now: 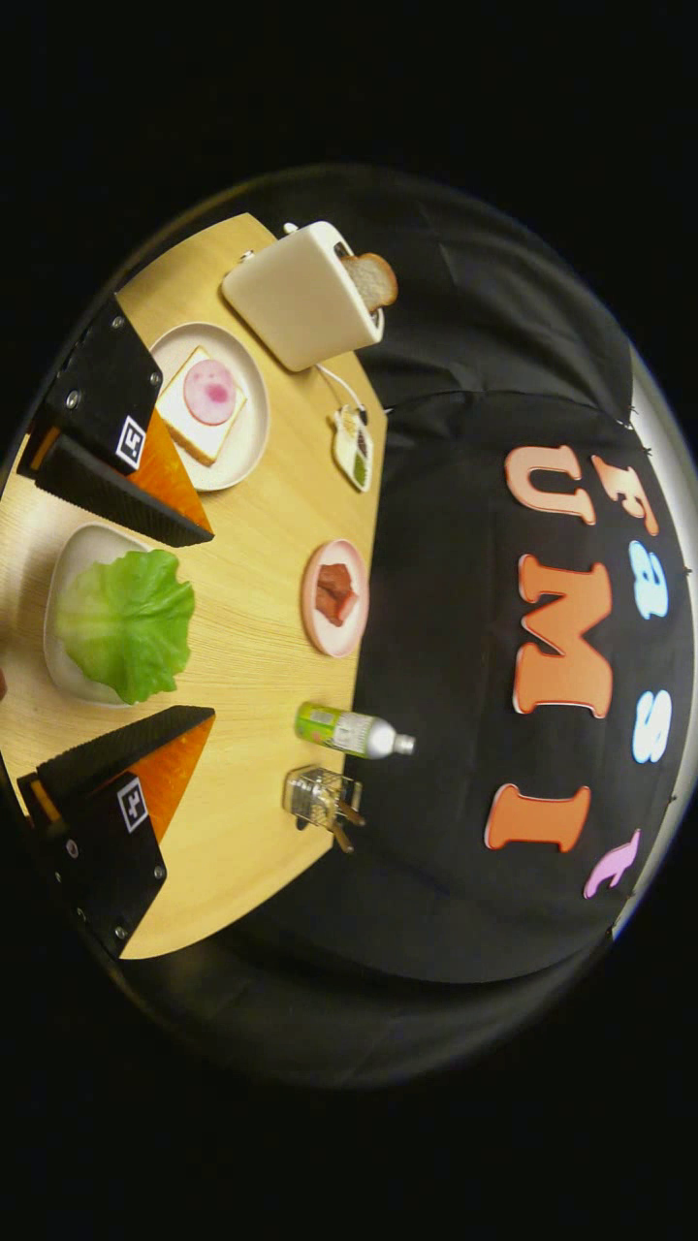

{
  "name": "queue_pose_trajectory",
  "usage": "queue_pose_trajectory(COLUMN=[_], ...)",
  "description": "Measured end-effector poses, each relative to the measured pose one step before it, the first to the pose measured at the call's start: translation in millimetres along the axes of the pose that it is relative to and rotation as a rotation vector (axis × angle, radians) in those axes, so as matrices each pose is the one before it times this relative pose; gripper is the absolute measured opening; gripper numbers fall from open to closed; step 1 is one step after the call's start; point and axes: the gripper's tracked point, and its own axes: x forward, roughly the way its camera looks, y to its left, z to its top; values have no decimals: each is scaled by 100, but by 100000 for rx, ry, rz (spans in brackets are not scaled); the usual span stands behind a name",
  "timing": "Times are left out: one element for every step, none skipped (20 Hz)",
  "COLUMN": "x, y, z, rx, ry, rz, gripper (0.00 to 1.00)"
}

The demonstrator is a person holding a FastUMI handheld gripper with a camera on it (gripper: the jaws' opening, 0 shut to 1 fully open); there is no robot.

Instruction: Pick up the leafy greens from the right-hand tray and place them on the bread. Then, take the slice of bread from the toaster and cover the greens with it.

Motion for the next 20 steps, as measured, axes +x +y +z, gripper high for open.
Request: queue_pose_trajectory(x=[835, 727, 474, 319, 463, 406, 382, 232, 369, 364, 257, 190, 307, 60, 213, -14, 62, 59, -8, 37], y=[368, 192, 2, -97, -191, -146, 15, -143, -92, 159, 243, 108, -40, -30, -260, -353, -375, -325, -359, -329], z=[-1567, -1274, -1152, -813, -519, -299, -412, -362, -473, -425, -480, -141, -27, 183, 94, -32, 89, -160, 120, 106], rx=[775, 1358, 936, 245, -267, -405, -708, -563, -611, 110, 469, 433, 657, 2065, 1766, 1853, 1571, 1292, 2020, 1988], ry=[6912, 5886, 4956, 4378, 3293, 2266, 2079, 2549, 2688, 2801, 2387, 1419, 969, 726, 1106, 2440, 1235, 2106, 721, 650], rz=[1657, 1378, 521, -246, -355, -377, -152, -657, -858, 292, 599, 246, 55, 521, -495, -773, -602, -483, -554, -633], gripper=[99, 99, 98, 98, 97, 97, 96, 95, 95, 94, 93, 93, 91, 89, 86, 84, 75, 69, 56, 50])
